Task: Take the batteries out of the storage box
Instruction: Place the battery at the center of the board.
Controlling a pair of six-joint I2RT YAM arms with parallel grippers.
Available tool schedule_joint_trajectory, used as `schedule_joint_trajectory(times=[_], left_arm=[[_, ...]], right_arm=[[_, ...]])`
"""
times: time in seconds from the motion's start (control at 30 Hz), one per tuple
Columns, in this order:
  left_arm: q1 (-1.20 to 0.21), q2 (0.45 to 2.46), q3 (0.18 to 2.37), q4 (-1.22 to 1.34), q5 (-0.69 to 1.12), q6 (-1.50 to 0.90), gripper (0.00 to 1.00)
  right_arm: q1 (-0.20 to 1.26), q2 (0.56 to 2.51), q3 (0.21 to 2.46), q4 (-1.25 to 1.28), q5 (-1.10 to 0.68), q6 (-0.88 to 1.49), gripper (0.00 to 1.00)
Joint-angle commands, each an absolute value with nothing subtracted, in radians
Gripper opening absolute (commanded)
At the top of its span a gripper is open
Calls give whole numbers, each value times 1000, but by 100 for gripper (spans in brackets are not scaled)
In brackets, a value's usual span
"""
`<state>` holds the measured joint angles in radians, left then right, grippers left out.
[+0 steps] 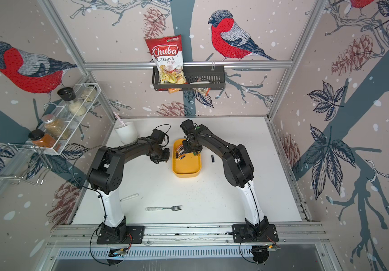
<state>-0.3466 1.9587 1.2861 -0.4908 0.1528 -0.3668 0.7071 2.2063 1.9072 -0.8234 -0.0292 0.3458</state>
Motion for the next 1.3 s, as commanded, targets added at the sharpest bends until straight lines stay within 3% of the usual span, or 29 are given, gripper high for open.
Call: schedule_joint_trajectory(times=[0.0,0.73,1.27], left_arm=[[-344,1963,1282,-499,144,-364,15],[-344,1953,1292,-506,152,-371,24],[-342,1918,1319,-527,146,-374,36]], right_arm=[[713,2212,1914,-838,-27,354,50],[723,2232,1926,-834,-38,358,51],[756,2322,1965,-817,-45,377,52]])
